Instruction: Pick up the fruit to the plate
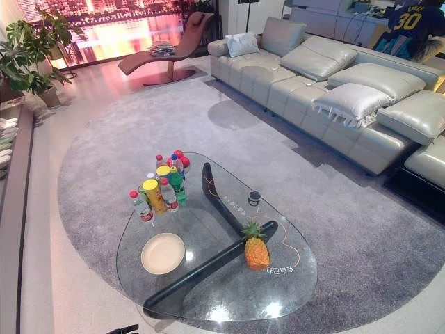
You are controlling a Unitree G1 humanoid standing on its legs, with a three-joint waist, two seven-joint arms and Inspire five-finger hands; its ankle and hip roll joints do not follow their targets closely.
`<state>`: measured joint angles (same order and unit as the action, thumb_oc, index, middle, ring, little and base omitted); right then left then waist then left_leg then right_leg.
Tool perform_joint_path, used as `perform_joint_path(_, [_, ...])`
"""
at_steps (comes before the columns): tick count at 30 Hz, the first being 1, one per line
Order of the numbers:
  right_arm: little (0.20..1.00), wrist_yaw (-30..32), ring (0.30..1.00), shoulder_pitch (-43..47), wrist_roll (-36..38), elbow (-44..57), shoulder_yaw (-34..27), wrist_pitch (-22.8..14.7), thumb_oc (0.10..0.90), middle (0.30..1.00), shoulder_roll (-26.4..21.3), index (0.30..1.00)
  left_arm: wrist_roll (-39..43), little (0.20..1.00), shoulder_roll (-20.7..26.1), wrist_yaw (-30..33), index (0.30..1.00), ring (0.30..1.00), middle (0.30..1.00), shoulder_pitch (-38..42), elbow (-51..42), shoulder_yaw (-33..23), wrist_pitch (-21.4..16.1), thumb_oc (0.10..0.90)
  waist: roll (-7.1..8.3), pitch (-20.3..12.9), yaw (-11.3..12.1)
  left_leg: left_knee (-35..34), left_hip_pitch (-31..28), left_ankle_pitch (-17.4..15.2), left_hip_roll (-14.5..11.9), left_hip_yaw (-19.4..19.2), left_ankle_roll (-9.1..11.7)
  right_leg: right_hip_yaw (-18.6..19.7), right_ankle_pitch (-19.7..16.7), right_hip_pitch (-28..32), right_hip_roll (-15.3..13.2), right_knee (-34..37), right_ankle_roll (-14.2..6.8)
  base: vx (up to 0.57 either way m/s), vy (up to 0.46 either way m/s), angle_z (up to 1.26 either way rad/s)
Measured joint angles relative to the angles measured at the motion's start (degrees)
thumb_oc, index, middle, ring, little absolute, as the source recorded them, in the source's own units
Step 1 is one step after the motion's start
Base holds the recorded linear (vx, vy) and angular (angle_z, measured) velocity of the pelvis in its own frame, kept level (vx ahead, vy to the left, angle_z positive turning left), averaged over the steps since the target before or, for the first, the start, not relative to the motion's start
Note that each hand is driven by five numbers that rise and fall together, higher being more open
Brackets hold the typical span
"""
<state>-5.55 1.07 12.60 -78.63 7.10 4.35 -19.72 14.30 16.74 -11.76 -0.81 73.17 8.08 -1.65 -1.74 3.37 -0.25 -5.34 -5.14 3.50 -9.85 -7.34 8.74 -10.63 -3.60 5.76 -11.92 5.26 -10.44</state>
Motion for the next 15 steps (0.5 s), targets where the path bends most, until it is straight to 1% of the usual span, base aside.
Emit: perform_joint_path(15, [0.900,0.0,0.900,0.0,0.0,0.0,0.0,0.0,0.800,0.900,0.0,0.900,0.0,0.900,0.0,-0.3,0.900,0.900,0.900,0.0,0.0,0.0,0.0,0.800,0.04,0.1,0.0,0.0,-0.1,0.0,0.0,0.0,0.0,0.0,0.0,0.1,0.0,0.0,0.0,0.00,0.000,0.00])
